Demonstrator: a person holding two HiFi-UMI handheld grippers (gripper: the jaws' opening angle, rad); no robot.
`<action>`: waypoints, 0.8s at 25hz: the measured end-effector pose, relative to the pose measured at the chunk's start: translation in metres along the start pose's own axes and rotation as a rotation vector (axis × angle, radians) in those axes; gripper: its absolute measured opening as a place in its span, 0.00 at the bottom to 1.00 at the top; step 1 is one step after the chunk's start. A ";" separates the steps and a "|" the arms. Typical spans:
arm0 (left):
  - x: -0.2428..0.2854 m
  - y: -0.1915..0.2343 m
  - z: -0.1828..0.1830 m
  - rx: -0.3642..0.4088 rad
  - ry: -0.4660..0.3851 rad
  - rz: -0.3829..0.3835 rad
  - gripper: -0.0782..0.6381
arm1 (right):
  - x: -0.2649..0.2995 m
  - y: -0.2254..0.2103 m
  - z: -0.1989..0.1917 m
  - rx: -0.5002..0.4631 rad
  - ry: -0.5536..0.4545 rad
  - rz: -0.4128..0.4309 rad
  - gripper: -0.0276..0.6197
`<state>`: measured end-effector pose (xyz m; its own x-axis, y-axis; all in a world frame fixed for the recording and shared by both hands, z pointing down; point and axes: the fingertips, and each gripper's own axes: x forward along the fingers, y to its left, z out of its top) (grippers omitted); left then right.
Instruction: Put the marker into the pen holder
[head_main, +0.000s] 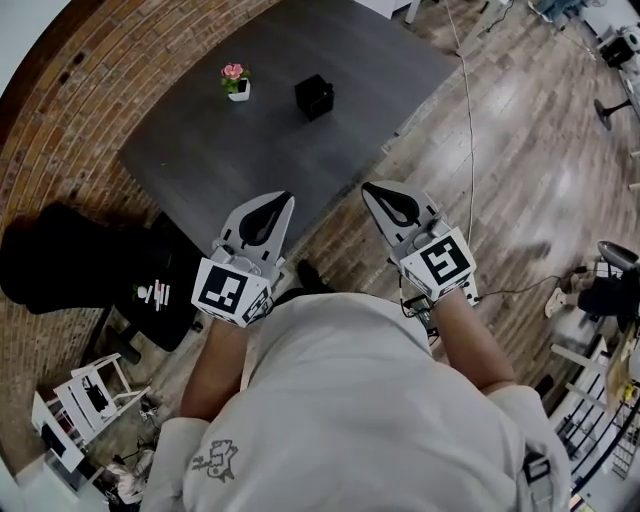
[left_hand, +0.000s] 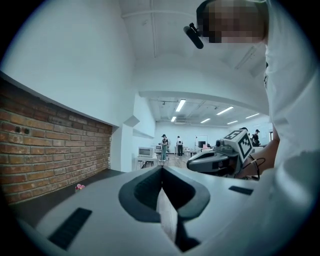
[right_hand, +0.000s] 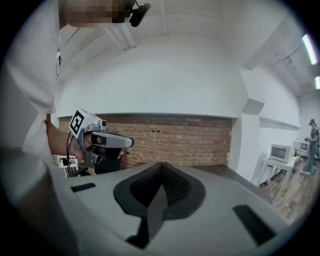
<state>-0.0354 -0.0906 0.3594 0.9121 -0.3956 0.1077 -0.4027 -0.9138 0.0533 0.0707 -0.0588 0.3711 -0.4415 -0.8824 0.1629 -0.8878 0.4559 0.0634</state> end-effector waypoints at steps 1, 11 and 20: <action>-0.001 -0.007 -0.001 -0.003 0.001 0.008 0.12 | -0.009 0.002 0.000 -0.003 -0.006 0.006 0.05; -0.009 -0.120 -0.011 0.012 0.007 0.013 0.12 | -0.114 0.030 0.000 -0.016 -0.067 0.048 0.05; -0.027 -0.186 -0.009 0.024 -0.013 0.022 0.12 | -0.179 0.054 0.007 -0.023 -0.137 0.058 0.05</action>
<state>0.0142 0.0904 0.3553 0.9040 -0.4167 0.0952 -0.4208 -0.9068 0.0270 0.1008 0.1233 0.3389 -0.5073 -0.8612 0.0312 -0.8575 0.5081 0.0809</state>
